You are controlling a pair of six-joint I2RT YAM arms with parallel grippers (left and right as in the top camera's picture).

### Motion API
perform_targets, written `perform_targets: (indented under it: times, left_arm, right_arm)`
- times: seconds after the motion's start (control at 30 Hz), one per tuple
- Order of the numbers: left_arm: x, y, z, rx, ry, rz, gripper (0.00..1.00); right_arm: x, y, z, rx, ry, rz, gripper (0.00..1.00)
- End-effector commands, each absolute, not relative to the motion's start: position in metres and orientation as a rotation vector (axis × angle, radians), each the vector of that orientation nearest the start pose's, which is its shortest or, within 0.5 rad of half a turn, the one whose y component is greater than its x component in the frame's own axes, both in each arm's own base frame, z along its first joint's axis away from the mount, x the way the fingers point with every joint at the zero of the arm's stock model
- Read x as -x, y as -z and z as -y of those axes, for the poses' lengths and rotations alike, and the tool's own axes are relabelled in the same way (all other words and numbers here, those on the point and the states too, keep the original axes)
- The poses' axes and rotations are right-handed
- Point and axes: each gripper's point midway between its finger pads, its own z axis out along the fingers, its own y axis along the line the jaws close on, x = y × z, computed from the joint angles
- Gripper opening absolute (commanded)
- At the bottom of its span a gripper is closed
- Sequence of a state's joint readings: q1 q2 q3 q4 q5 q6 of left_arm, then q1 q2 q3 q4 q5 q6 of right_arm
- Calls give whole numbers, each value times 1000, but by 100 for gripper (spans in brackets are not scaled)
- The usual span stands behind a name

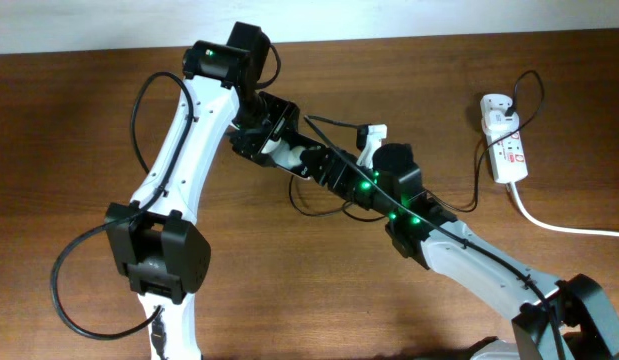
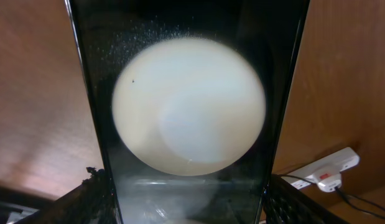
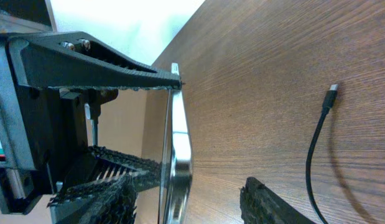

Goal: Plug charger to phone and switch on socket

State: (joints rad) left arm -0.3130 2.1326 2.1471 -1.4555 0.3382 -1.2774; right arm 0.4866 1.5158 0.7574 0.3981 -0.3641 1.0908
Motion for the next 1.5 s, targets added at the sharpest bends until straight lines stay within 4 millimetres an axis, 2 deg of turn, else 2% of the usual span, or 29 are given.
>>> perform_targets:
  times: [0.0, 0.07, 0.17, 0.23, 0.37, 0.63, 0.73, 0.8, 0.87, 0.97, 1.03, 1.07, 1.13, 1.17, 1.23, 1.27, 1.3, 1.33, 1.43, 1.47]
  left_arm:
    - [-388, -175, 189, 1507, 548, -2914, 0]
    - [-381, -174, 191, 1505, 512, -2936, 0]
    - [-378, -171, 202, 1419, 448, -2937, 0]
    - [-378, -172, 217, 1351, 470, -2942, 0]
    - [-378, -172, 221, 1350, 485, -2938, 0]
    - [-379, -172, 222, 1349, 485, -2938, 0]
    - [-379, -172, 222, 1349, 485, -2938, 0]
    - [-378, -172, 221, 1350, 485, -2938, 0]
    - [-378, -172, 221, 1349, 485, -2939, 0]
    - [-379, -172, 221, 1348, 484, -2938, 0]
    - [-381, -171, 217, 1321, 447, -2927, 3]
    - [-382, -170, 212, 1318, 411, -2911, 9]
    - [-384, -169, 209, 1278, 394, -2912, 27]
    - [-386, -169, 208, 1174, 400, -2942, 35]
    - [-389, -169, 205, 991, 408, -2985, 38]
    - [-394, -169, 197, 813, 410, -3015, 42]
    - [-398, -170, 193, 733, 416, -3020, 47]
    - [-401, -170, 189, 616, 439, -3030, 60]
    - [-419, -181, 197, 209, 654, -2985, 75]
    - [-424, -184, 195, 171, 688, -2959, 79]
  right_arm:
    - [-371, -172, -263, -390, -1296, -2114, 51]
    - [-371, -172, -263, -390, -1296, -2115, 44]
    - [-371, -172, -263, -390, -1296, -2115, 44]
    - [-371, -172, -263, -390, -1296, -2116, 43]
    - [-370, -170, -263, -394, -1292, -2123, 42]
    - [-371, -166, -263, -397, -1288, -2132, 20]
    - [-373, -169, -264, -392, -1295, -2116, 4]
    - [-376, -192, -270, -332, -1359, -2022, 4]
    - [-378, -202, -272, -309, -1383, -1978, 4]
    - [-379, -202, -271, -313, -1381, -1978, 4]
    - [-384, -196, -260, -347, -1359, -1998, 4]
    - [-388, -194, -250, -359, -1359, -2003, 4]
    - [-395, -195, -234, -369, -1373, -1999, 4]
    - [-398, -196, -226, -368, -1389, -2000, 4]
    - [-401, -197, -214, -367, -1411, -2001, 4]
    - [-404, -195, -200, -385, -1420, -2011, 4]
    - [-403, -196, -196, -380, -1435, -2013, 4]
    - [-403, -199, -193, -372, -1445, -2007, 4]
    - [-395, -221, -176, -356, -1400, -1982, 4]
    - [-393, -225, -166, -370, -1359, -1979, 4]
